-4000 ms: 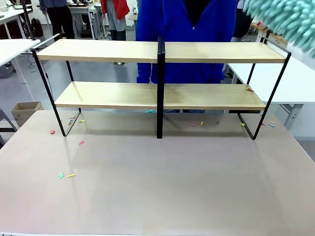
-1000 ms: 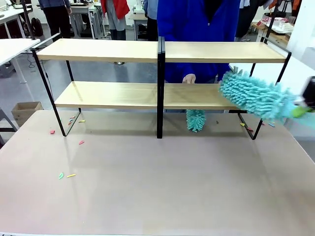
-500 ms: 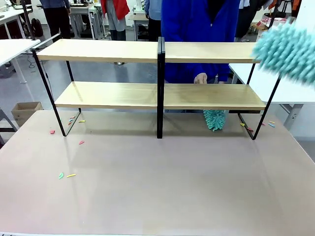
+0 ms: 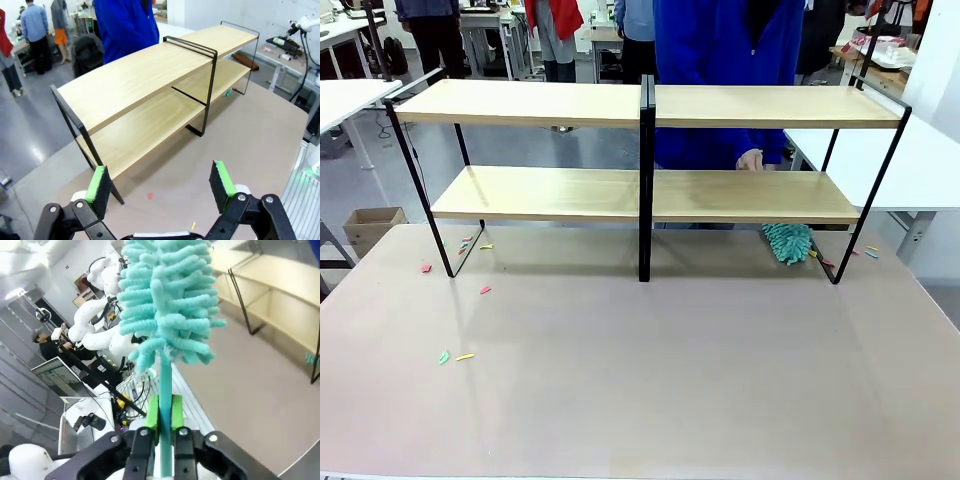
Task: Clean the shelves.
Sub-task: Clean another randomly selected level of the Shelf with the Duster.
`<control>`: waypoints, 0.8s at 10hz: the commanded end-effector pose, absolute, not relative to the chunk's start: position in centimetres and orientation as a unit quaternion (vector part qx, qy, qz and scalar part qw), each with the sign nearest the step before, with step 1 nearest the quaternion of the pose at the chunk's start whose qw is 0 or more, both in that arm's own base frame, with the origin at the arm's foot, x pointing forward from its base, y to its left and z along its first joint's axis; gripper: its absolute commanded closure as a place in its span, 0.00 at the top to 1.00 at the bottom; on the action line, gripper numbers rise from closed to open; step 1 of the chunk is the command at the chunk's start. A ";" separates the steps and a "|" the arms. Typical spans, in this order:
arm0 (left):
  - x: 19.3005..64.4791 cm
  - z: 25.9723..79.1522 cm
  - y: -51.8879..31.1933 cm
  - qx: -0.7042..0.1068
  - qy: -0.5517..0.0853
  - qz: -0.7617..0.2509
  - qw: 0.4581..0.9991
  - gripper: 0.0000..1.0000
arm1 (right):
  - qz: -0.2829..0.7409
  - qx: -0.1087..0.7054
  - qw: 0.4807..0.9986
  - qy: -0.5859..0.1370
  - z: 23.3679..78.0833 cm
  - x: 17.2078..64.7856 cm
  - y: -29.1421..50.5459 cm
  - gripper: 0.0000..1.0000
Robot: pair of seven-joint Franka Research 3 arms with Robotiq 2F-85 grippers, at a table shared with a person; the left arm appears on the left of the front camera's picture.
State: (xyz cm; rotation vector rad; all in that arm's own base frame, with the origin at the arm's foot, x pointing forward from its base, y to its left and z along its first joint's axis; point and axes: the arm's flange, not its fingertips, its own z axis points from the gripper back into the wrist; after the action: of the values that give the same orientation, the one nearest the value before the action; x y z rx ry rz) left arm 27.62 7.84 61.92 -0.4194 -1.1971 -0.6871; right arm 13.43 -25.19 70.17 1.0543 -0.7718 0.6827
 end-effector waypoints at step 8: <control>27.7 61.8 7.8 -0.195 -0.550 -0.317 0.748 1.00 | 0.302 0.478 0.759 -0.322 70.5 13.7 -24.0 0.12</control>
State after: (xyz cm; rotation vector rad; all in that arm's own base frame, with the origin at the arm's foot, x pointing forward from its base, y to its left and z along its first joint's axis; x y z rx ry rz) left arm 27.63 7.83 61.91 -0.4197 -1.1968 -0.6872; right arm 13.83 -23.93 70.13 1.0351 -0.6869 0.6522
